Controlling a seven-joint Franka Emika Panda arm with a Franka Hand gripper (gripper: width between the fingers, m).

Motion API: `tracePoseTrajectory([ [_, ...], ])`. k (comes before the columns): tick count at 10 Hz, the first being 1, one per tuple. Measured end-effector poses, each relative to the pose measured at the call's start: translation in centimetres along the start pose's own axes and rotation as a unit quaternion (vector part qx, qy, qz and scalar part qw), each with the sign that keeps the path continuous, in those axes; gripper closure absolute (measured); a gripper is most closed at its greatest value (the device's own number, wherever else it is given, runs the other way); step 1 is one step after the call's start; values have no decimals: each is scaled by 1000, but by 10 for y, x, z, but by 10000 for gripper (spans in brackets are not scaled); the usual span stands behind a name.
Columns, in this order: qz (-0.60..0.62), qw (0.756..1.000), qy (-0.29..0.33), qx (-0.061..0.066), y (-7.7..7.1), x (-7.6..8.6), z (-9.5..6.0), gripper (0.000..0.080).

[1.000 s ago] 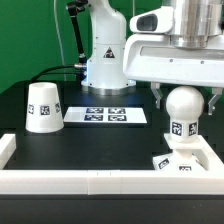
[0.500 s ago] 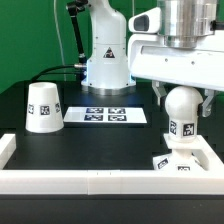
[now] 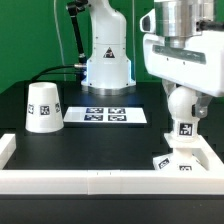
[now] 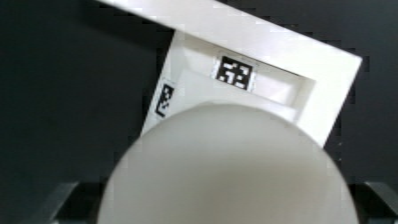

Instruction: Assemble lamp

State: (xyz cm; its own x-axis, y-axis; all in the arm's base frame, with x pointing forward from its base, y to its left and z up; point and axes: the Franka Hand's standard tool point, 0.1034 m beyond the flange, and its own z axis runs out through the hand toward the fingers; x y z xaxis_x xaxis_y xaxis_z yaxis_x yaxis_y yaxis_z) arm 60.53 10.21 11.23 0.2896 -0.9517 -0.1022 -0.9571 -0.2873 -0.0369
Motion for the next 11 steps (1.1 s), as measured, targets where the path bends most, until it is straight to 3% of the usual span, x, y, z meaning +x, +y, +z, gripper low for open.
tracePoseTrajectory([
  [5, 152, 988, -9, 2, -1, -7, -1, 220],
  [7, 149, 989, -11, 1, -2, -8, 0, 214],
  [8, 147, 989, -11, 1, -2, -9, 1, 125],
  [11, 127, 992, -11, 0, -1, -10, 1, 101],
])
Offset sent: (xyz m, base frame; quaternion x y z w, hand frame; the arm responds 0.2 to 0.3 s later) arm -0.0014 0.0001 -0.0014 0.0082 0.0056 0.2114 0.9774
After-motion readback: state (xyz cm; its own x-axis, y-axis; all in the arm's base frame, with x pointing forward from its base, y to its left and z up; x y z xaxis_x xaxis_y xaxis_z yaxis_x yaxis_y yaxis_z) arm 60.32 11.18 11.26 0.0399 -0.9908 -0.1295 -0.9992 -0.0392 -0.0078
